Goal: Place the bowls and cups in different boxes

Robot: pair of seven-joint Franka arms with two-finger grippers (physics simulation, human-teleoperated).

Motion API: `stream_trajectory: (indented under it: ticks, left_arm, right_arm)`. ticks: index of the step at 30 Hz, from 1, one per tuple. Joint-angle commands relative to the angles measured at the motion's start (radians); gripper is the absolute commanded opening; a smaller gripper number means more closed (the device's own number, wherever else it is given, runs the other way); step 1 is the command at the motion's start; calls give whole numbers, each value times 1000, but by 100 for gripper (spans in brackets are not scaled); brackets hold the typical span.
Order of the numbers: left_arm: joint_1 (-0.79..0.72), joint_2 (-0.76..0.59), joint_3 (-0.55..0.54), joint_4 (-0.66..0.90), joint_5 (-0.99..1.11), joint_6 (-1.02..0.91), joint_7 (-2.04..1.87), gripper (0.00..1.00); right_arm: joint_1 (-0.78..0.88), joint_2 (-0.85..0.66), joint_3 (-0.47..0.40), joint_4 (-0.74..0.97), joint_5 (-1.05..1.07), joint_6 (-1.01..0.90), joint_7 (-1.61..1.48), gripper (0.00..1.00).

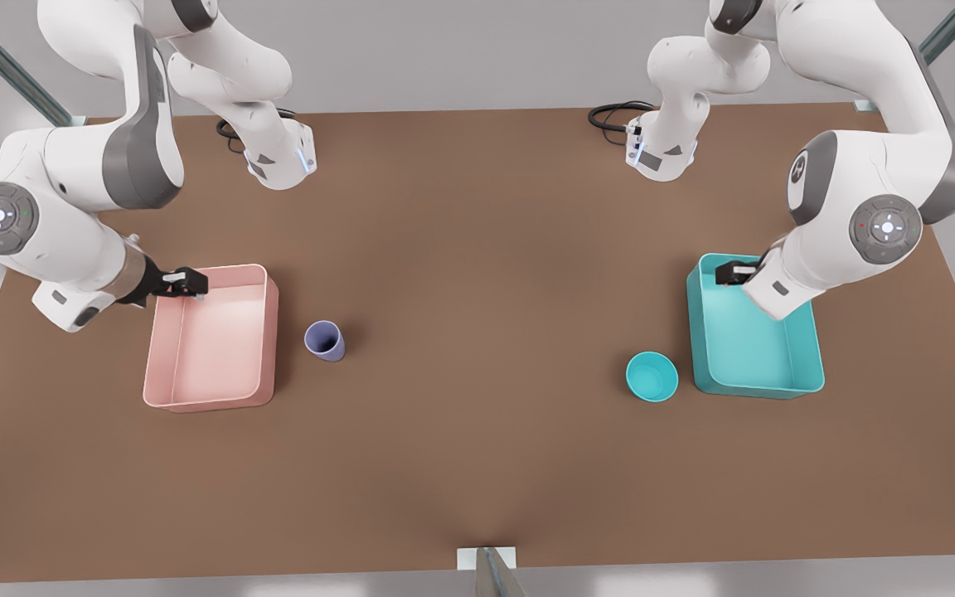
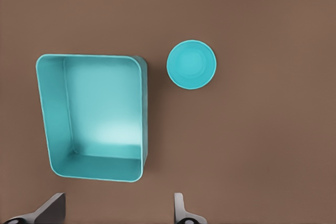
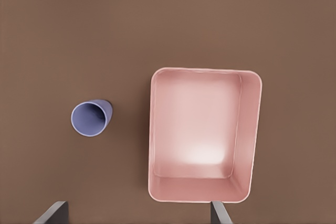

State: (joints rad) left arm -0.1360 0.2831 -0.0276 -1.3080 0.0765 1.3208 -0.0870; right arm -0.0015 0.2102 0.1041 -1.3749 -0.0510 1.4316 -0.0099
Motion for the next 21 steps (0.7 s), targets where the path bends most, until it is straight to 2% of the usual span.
stream_trajectory:
  ticks: [1, 2, 4, 7, 9, 11, 14, 17, 19, 21]
  left_arm:
    - [2, -1, 2, 0, 2, 14, -73, 100]
    - [1, -1, 2, 0, 2, 14, -73, 100]
    - [-90, 163, 8, 35, 23, 90, -138, 100]
    - [-129, 393, 2, 88, 31, 405, -163, 100]
    - [-131, 476, 5, 87, 46, 566, -160, 100]
    - [-146, 515, 5, 59, 45, 695, -162, 100]
    - [-156, 522, 5, 32, 40, 704, -162, 100]
    - [-154, 521, 6, -65, 57, 706, -163, 100]
    - [-155, 521, 8, -117, 85, 706, -184, 100]
    - [-156, 528, 8, -120, 82, 706, -198, 100]
  right_arm:
    - [0, 0, 0, 0, 0, 23, 1, 100]
    - [3, 5, 0, 0, -1, 24, 7, 100]
    - [8, 64, 6, -3, 8, 52, 14, 100]
    - [41, 176, 12, -59, 25, 147, 30, 100]
    - [57, 176, 12, -161, 28, 266, 80, 100]
    - [67, 176, 12, -266, 62, 414, 145, 100]
    - [98, 209, 12, -288, 62, 452, 228, 100]
    - [100, 241, 12, -294, 63, 484, 243, 100]
    - [100, 236, 12, -375, 85, 625, 243, 100]
    - [100, 230, 12, -414, 86, 670, 243, 100]
